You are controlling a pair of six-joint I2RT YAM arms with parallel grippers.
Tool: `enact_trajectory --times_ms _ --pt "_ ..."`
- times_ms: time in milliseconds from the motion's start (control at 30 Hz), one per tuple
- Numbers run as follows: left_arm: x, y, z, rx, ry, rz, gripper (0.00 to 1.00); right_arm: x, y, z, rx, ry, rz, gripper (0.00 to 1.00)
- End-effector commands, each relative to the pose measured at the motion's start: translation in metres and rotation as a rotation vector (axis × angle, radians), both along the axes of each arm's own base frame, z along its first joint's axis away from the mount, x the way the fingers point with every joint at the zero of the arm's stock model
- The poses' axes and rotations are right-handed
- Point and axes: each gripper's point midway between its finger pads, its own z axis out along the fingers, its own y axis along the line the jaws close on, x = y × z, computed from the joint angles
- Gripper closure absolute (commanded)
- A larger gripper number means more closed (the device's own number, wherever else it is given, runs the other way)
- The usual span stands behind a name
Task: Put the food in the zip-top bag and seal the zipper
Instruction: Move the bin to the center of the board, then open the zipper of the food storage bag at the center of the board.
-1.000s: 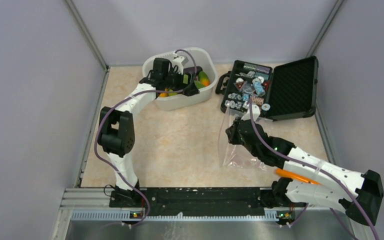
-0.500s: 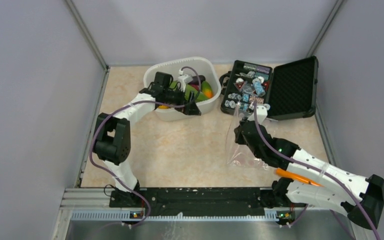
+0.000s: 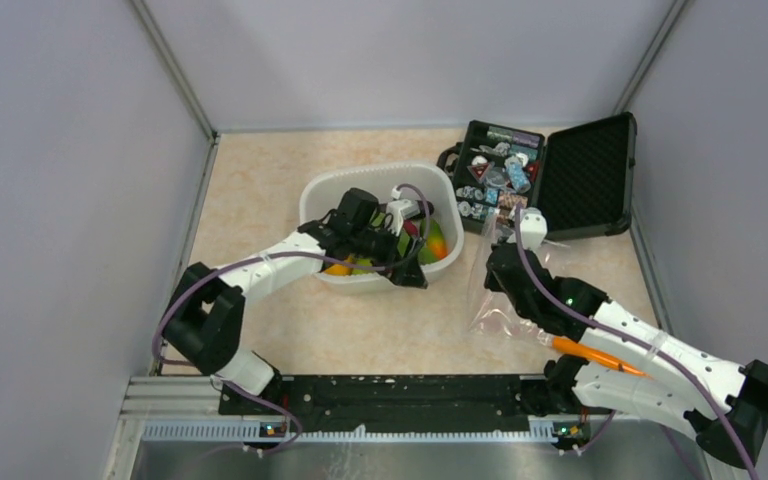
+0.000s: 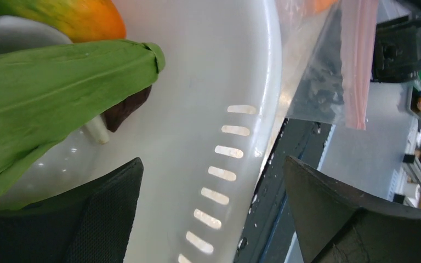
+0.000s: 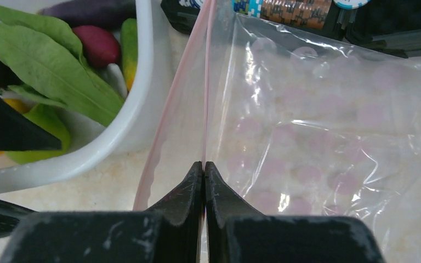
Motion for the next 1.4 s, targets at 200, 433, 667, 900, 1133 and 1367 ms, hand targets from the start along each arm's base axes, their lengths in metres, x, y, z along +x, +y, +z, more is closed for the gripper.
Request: enact_trajectory --times_ms 200,433,667,900,1133,1367 --pt "0.047 0.006 0.109 -0.103 -0.327 0.206 0.01 0.002 0.000 0.015 -0.002 -0.024 0.017 1.00" --pt "0.032 -0.004 0.136 -0.212 -0.304 0.179 0.09 0.003 0.015 0.018 0.090 -0.026 0.041 1.00" --pt "0.014 -0.029 0.130 -0.152 -0.334 0.226 0.08 0.005 0.033 0.038 0.238 -0.067 0.059 1.00" --pt "0.008 -0.049 0.127 -0.109 -0.373 0.225 0.12 0.003 0.038 0.052 0.305 -0.088 0.075 1.00" --pt "0.004 -0.061 0.119 -0.078 -0.387 0.228 0.21 -0.002 0.033 0.063 0.348 -0.111 0.073 1.00" --pt "0.007 -0.069 0.118 -0.064 -0.394 0.236 0.27 -0.003 0.028 0.069 0.358 -0.125 0.062 1.00"
